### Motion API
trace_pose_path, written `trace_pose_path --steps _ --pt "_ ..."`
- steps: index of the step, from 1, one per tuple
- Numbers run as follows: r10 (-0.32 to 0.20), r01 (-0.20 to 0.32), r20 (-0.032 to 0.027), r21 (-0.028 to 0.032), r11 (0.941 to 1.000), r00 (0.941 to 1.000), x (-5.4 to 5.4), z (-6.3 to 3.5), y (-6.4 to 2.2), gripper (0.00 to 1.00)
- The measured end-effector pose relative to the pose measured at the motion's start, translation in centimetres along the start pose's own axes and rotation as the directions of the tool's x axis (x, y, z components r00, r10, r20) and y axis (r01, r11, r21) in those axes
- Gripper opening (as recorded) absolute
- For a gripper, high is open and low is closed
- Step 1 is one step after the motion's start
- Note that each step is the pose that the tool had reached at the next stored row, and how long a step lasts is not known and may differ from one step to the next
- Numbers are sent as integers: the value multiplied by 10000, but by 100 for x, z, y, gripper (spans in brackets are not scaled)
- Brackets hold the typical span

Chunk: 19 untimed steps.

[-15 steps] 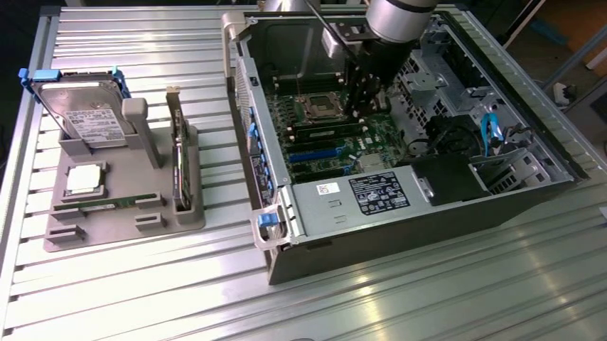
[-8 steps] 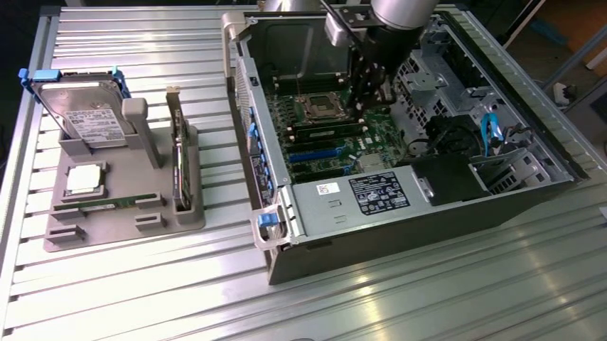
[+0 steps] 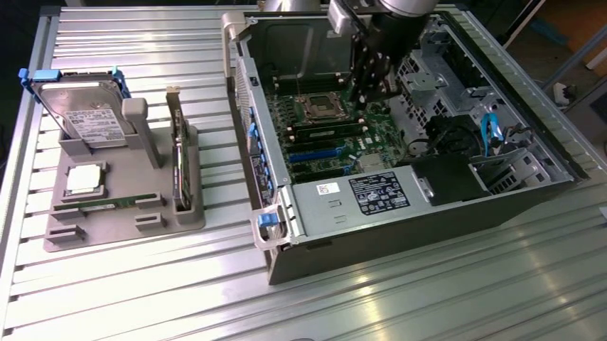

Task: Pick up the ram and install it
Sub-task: 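Insert the ram into the slot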

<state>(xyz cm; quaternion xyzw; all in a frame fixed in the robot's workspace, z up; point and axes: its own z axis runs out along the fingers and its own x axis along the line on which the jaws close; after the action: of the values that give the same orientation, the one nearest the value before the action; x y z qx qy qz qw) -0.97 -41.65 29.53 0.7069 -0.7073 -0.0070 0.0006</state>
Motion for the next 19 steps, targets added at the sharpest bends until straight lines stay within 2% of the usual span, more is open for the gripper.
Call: trace_pose_path --steps 10,14,17,19 --pt "0 0 -37 0 10000 10000 -2 -199 2 25" --pt "0 0 -47 0 10000 10000 -3 -307 3 25" --pt "0 0 -52 0 10000 10000 -3 -361 4 25" --pt "0 0 -48 2 10000 10000 -4 -363 4 25"
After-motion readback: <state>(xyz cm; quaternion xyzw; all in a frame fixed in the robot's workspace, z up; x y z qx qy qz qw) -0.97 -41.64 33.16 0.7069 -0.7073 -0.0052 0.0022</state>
